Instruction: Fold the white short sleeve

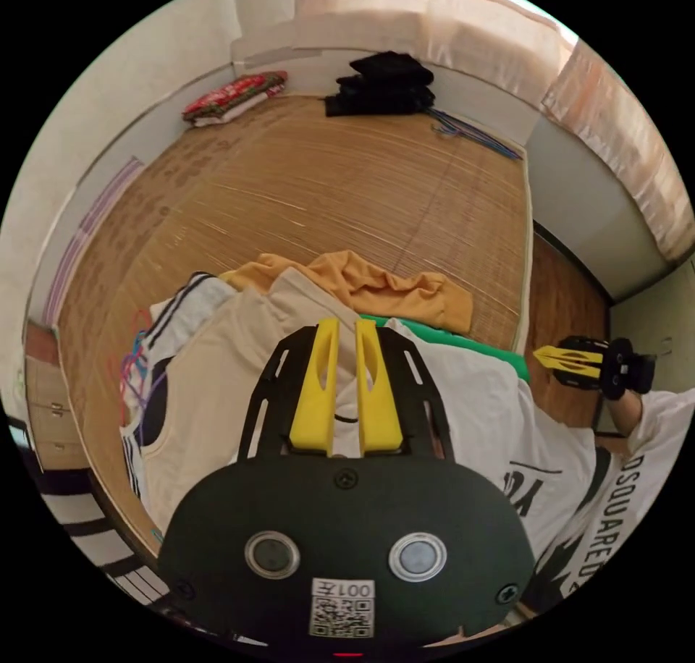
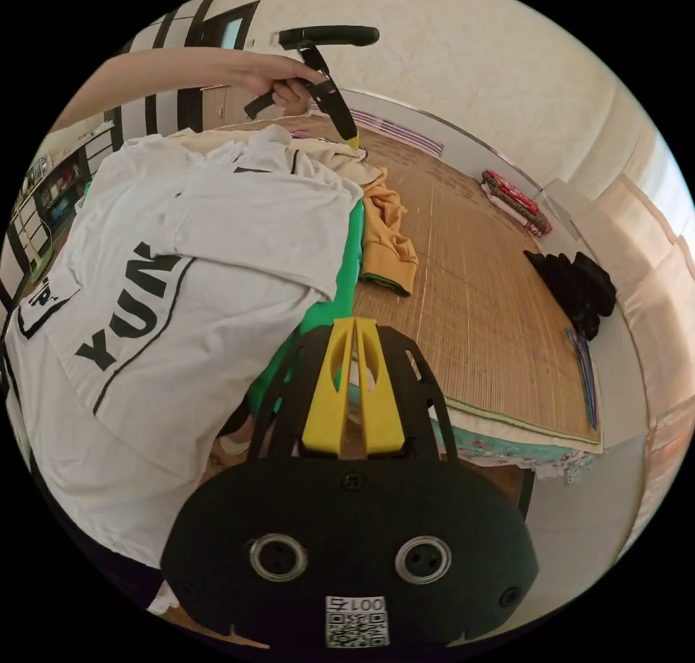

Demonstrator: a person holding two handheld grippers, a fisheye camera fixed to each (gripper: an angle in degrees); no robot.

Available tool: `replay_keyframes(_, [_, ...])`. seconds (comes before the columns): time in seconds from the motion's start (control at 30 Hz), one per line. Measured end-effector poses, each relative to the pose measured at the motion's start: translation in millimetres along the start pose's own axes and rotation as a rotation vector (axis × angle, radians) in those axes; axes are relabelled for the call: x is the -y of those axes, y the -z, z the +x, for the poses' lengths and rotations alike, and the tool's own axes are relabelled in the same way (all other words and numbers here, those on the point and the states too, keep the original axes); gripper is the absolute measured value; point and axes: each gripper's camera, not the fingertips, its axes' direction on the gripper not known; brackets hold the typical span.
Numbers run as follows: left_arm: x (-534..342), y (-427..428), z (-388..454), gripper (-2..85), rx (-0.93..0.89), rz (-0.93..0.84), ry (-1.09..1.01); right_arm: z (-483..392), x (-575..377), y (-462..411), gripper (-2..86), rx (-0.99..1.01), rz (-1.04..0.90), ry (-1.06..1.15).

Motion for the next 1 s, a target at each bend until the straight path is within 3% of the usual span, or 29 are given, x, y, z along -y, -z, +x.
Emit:
replay_keyframes(0.13, [-67,19,23,3.9,0.086,0.125,0.078,-10,20,24,0.5,0.017,0.048,0.008])
replay_keyframes(0.3, [-208,29,52,3.8,0.243,0.121,0.245,-29,47,49,0.8,0.114,0.091,0.059])
replay_keyframes(0.47, [-418,50,30,2.9,0.295,0.116,0.773,-66,96,68,1.2,0.182,0.084,0.211])
replay_keyframes(0.57, [-508,51,16,2.5,0.414,0.095,0.961,-87,136,77,1.7,0.255,0.110,0.277])
replay_keyframes(0.77, [-583,13,13,4.7,0.246,0.218,0.922,-143,247,87,5.0,0.369,0.185,0.415])
replay_keyframes(1.0, [-612,-29,24,-0.5,0.231,0.321,0.844,-206,390,78,6.6,0.475,0.170,0.397])
